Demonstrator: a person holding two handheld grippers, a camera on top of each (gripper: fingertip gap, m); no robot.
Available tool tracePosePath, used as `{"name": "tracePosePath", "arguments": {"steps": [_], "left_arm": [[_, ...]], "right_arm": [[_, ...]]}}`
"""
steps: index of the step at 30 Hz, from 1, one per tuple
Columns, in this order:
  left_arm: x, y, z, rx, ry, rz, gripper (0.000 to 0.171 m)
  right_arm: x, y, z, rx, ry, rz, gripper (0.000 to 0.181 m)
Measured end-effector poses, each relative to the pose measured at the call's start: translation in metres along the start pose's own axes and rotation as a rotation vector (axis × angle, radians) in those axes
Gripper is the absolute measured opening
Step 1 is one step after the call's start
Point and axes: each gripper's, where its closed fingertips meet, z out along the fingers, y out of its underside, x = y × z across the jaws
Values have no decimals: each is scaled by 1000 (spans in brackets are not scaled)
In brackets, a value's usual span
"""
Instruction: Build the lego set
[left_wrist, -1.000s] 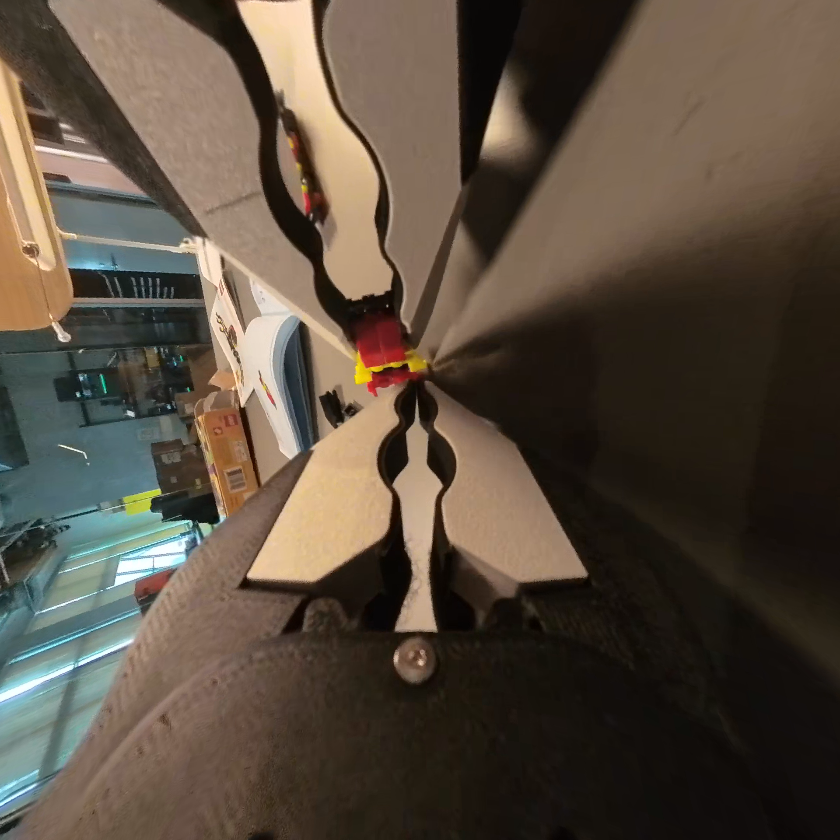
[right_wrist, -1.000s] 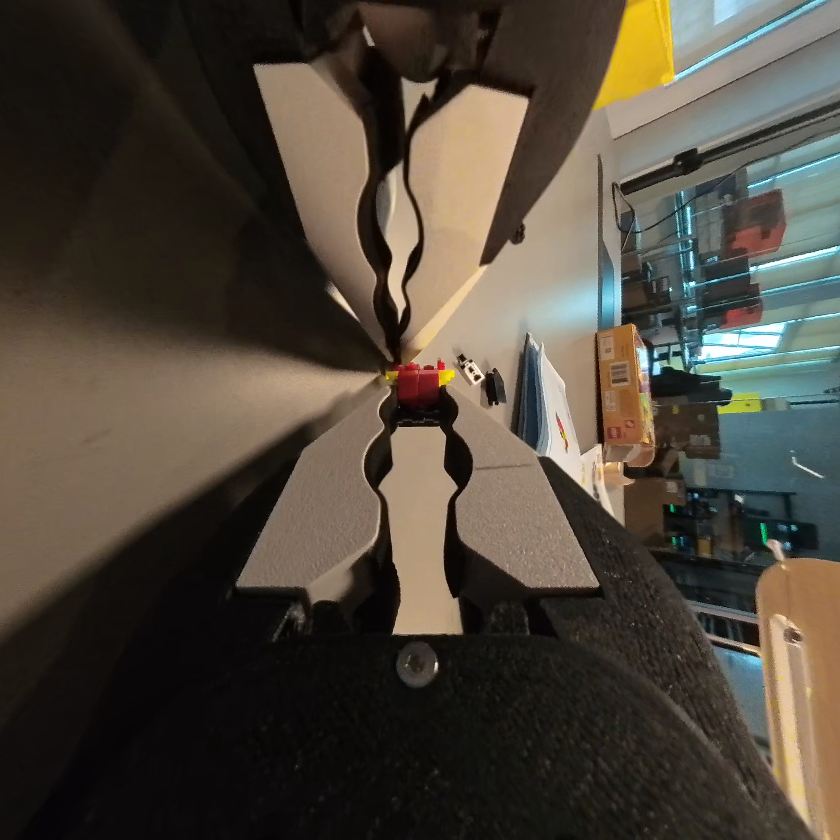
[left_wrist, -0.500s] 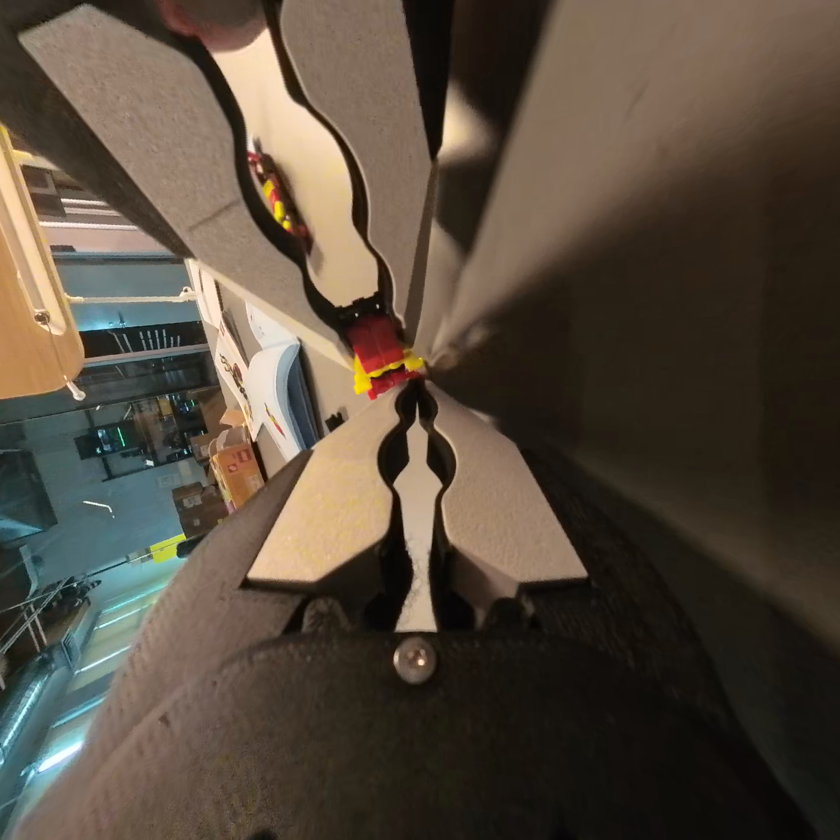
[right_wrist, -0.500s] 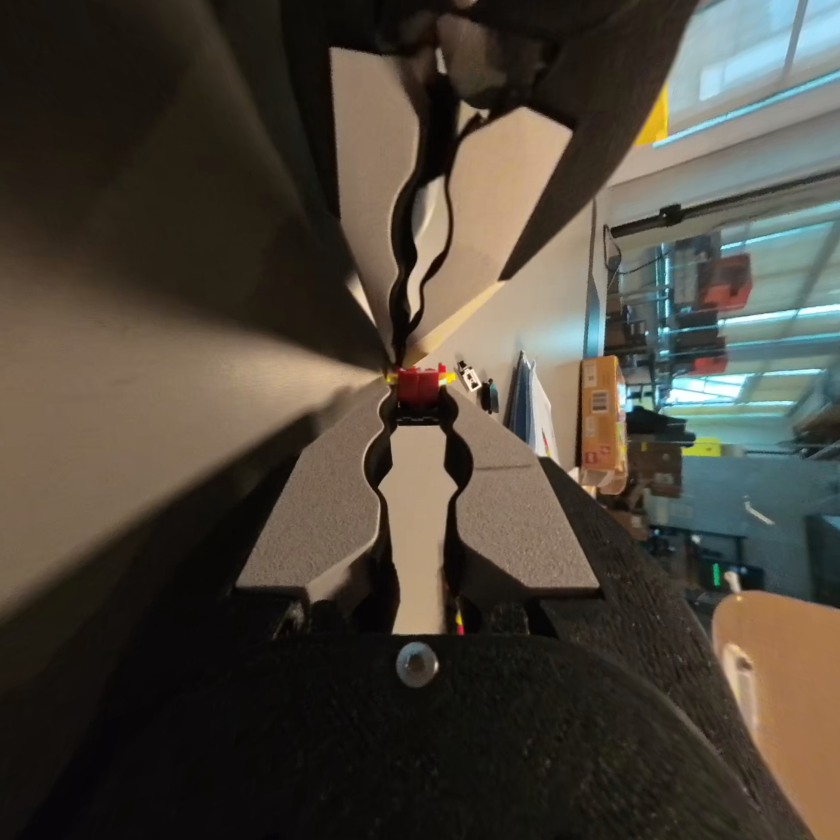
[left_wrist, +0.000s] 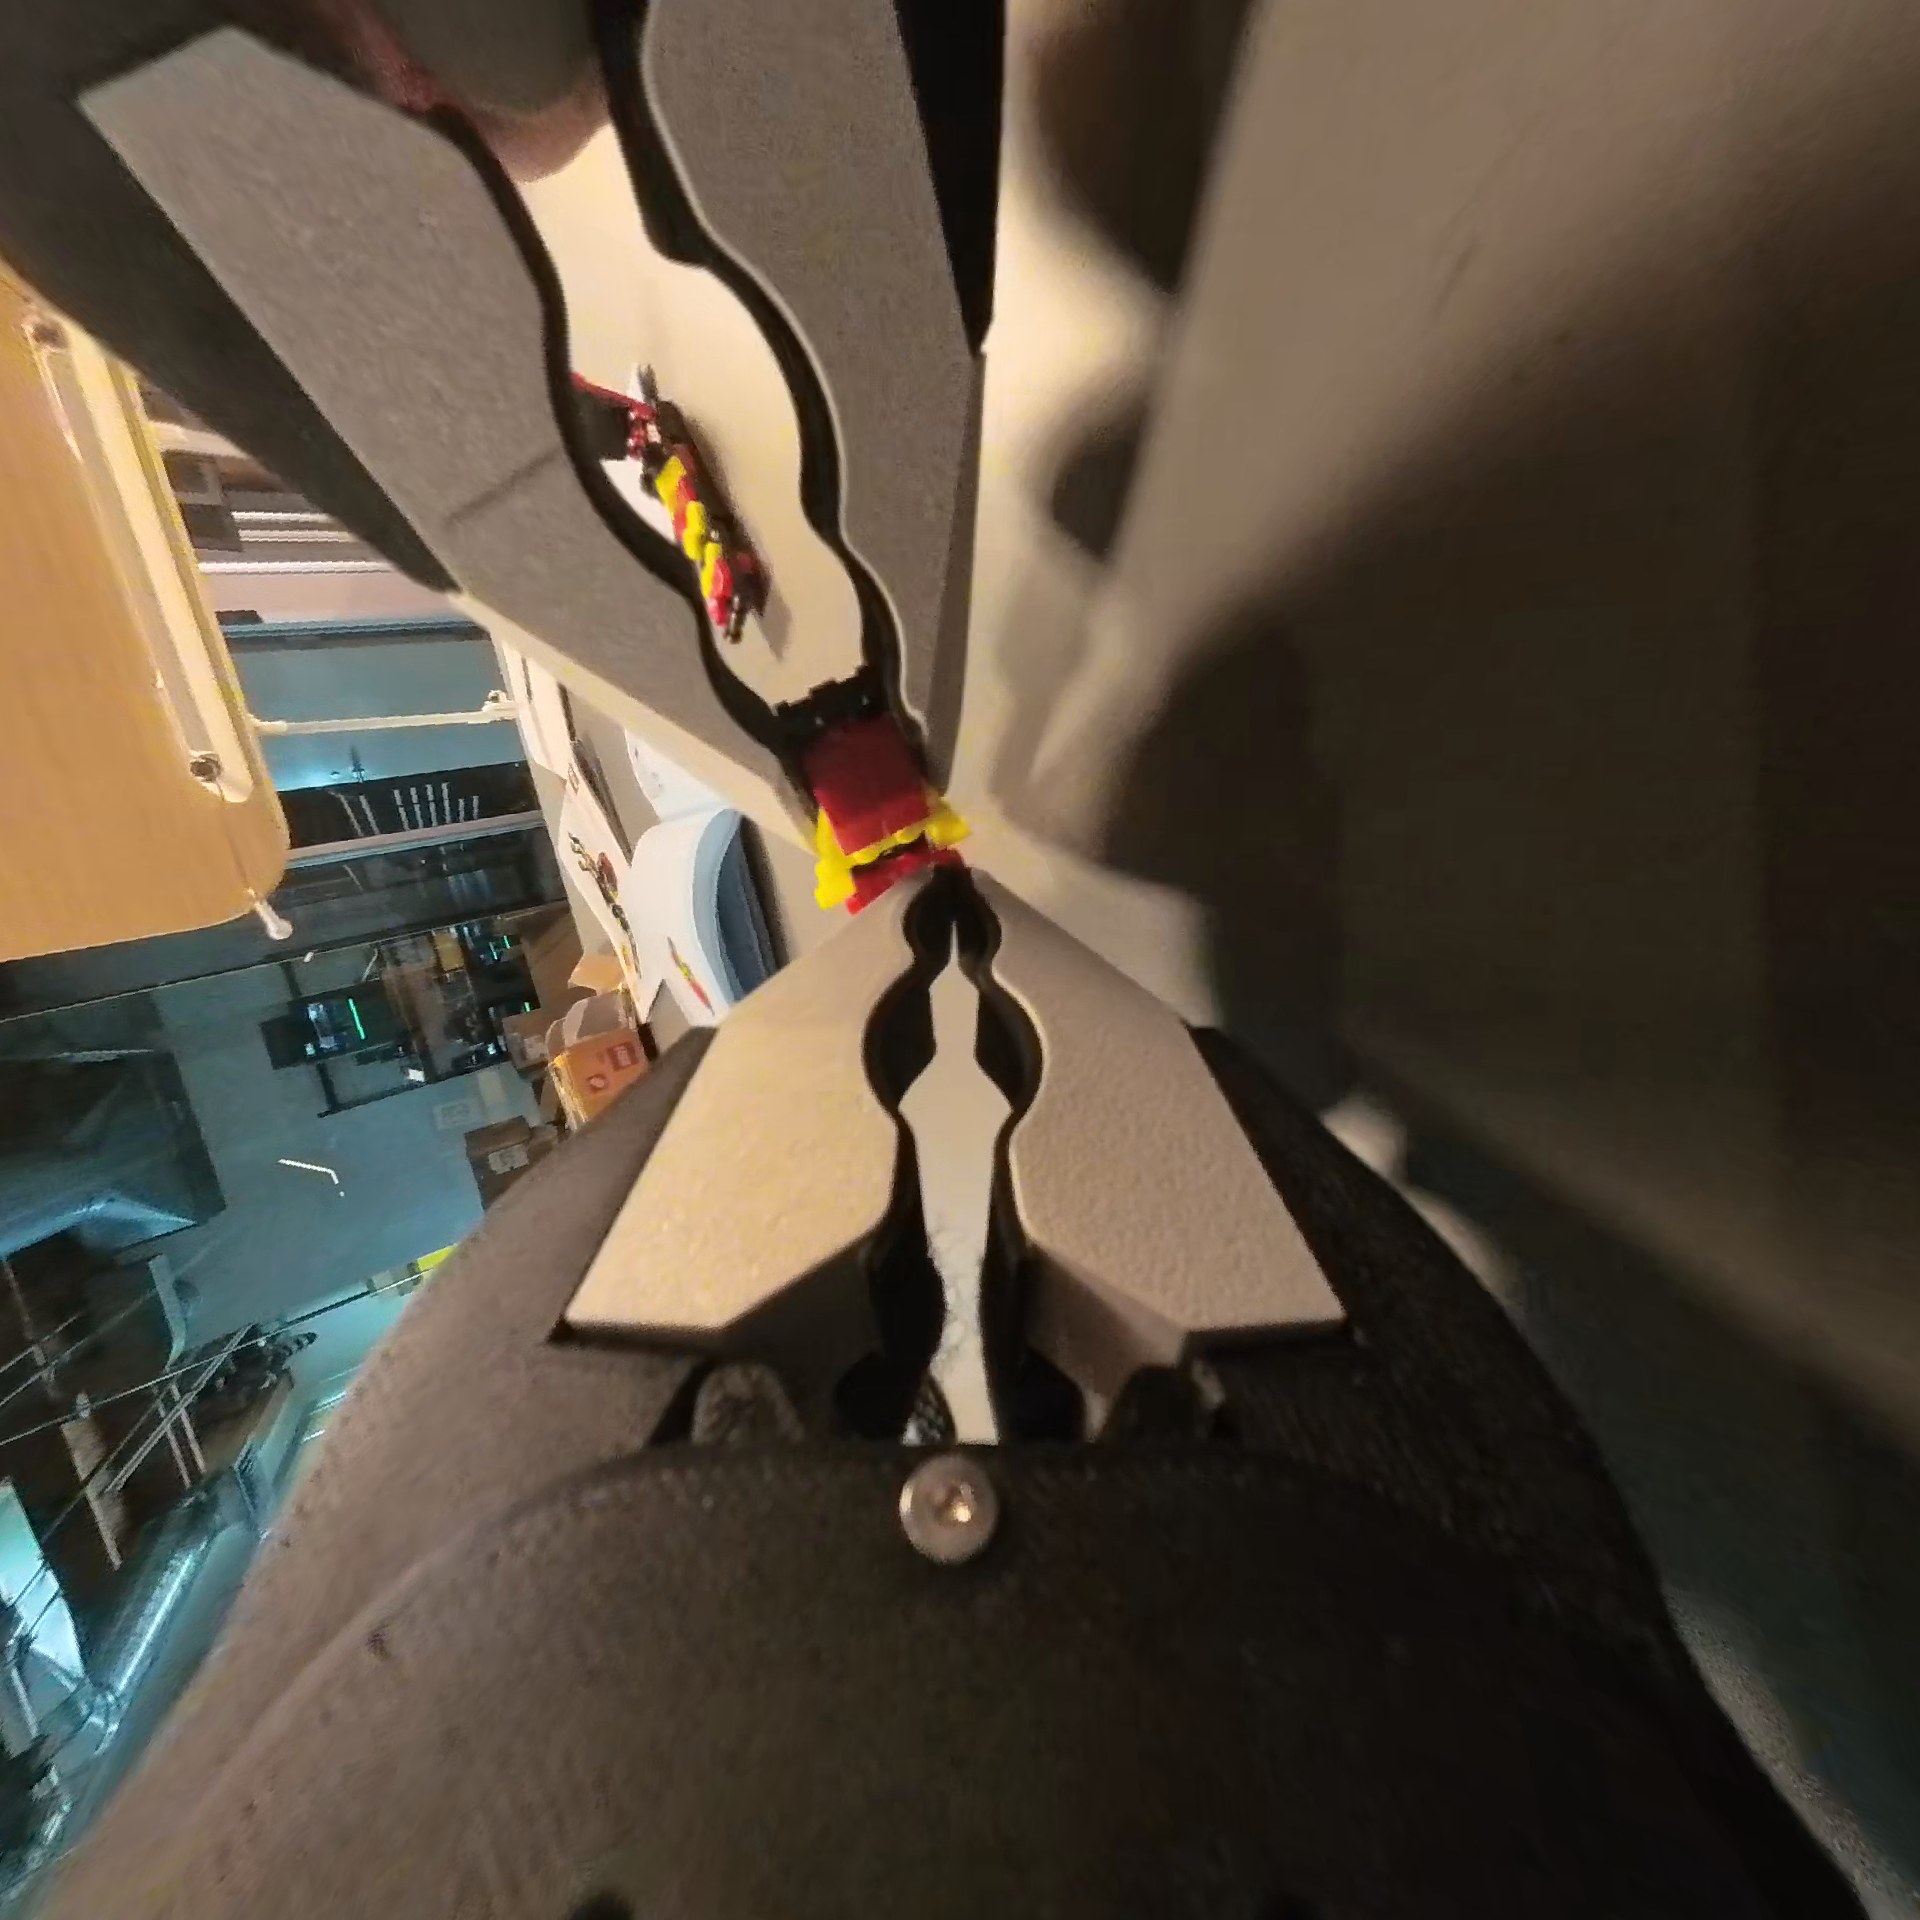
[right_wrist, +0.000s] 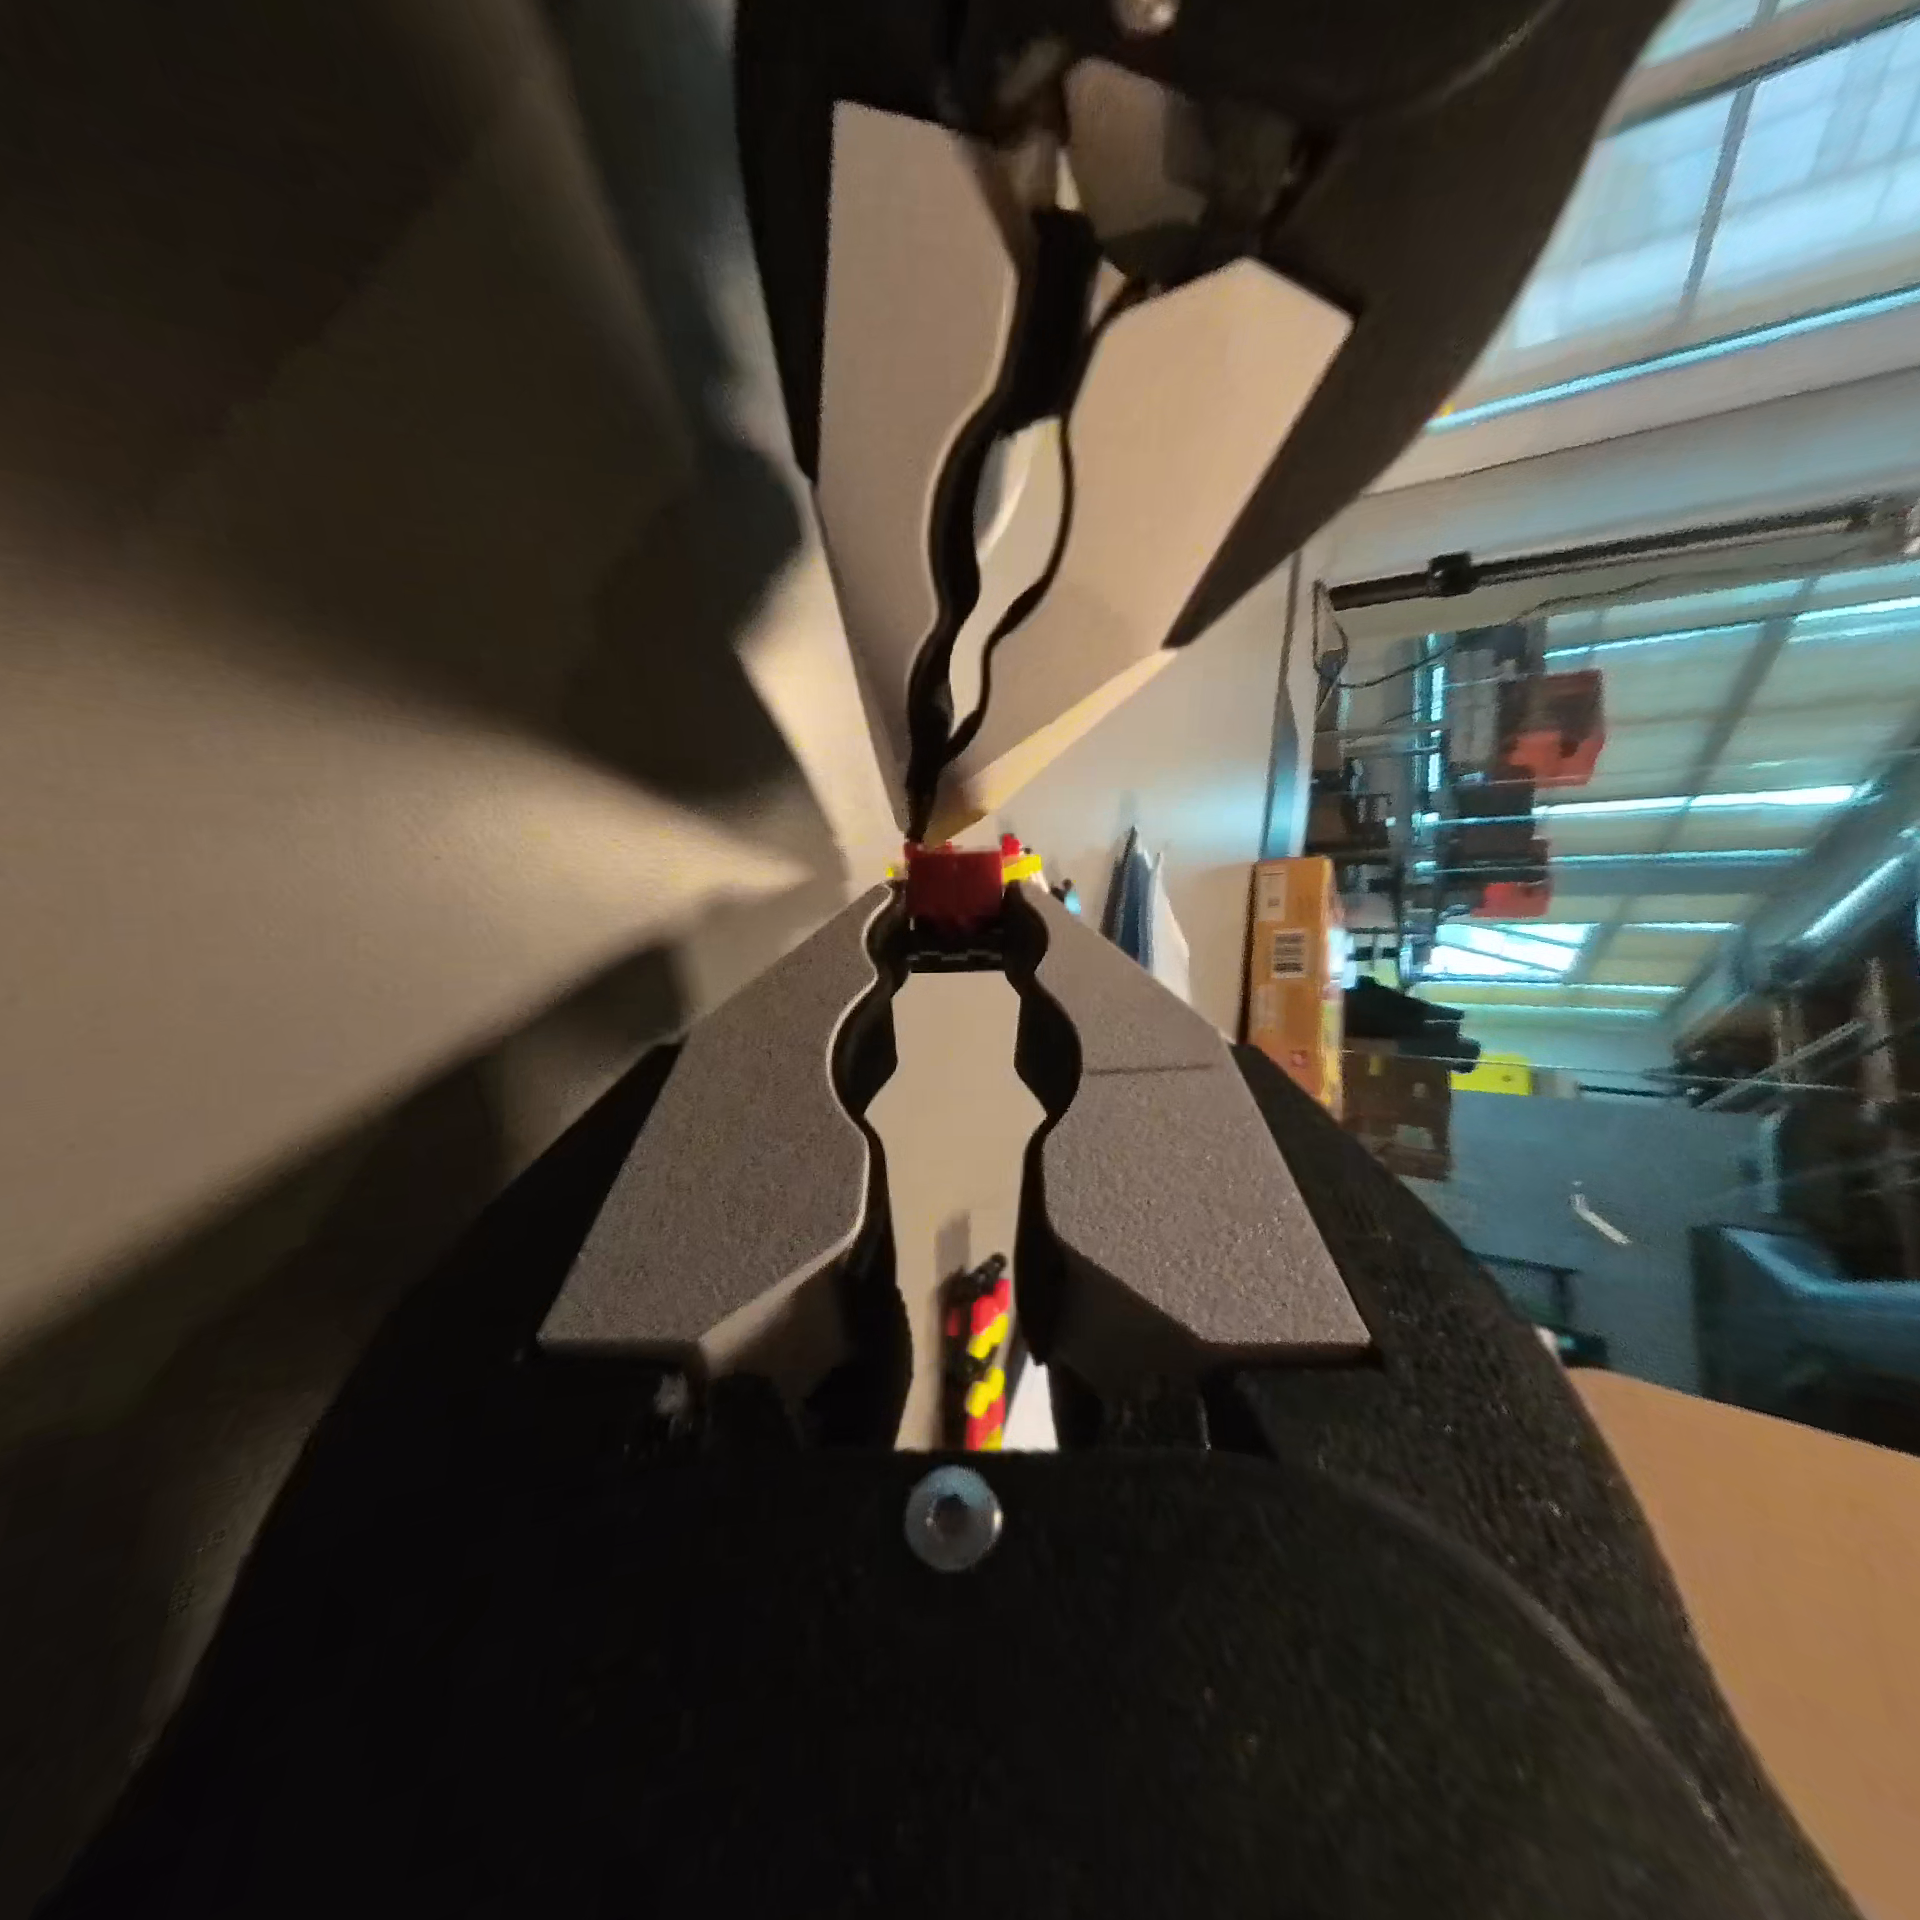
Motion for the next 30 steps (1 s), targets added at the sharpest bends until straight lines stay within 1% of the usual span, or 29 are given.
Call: {"name": "tracePosePath", "arguments": {"steps": [3, 7, 11, 14, 16, 17, 19, 20, 21, 25, 27, 29, 30], "left_arm": [[5, -3, 0, 9, 21, 5, 0], [0, -5, -4, 11, -17, 25, 0], [3, -8, -6, 52, 6, 27, 0], [3, -11, -8, 79, 3, 21, 0], [-5, -15, -11, 97, -50, 32, 0], [-6, -20, -15, 124, -43, 37, 0], [-2, -17, -15, 127, -13, 22, 0], [-2, -13, -15, 109, -13, 22, 0], [-3, -14, -18, 132, -17, 17, 0], [-5, -5, -24, 164, 10, -97, 0], [-2, 3, -23, 169, 63, -208, 0], [-1, 2, -24, 226, 116, -341, 1], [-4, 2, -25, 257, 134, -412, 6]], "right_arm": [[-5, -2, -1, -2, -8, -59, 15], [-1, -2, -4, 30, 2, -30, 15], [-4, -5, -7, 60, -14, -33, 15], [-3, -4, -9, 93, -46, 43, 15], [-4, -4, -8, 100, -62, 57, 15], [-5, -5, -8, 98, -59, 58, 15], [-6, -9, -8, 119, -61, 54, 15], [-6, -11, -8, 134, -71, 81, 15], [-7, -11, -7, 134, -78, 111, 15], [-2, 1, -3, 115, -87, 224, 15], [1, 2, -4, 147, -101, 304, 15], [4, 1, -8, 207, -138, 402, 15], [5, 1, -9, 238, -161, 459, 15]]}}
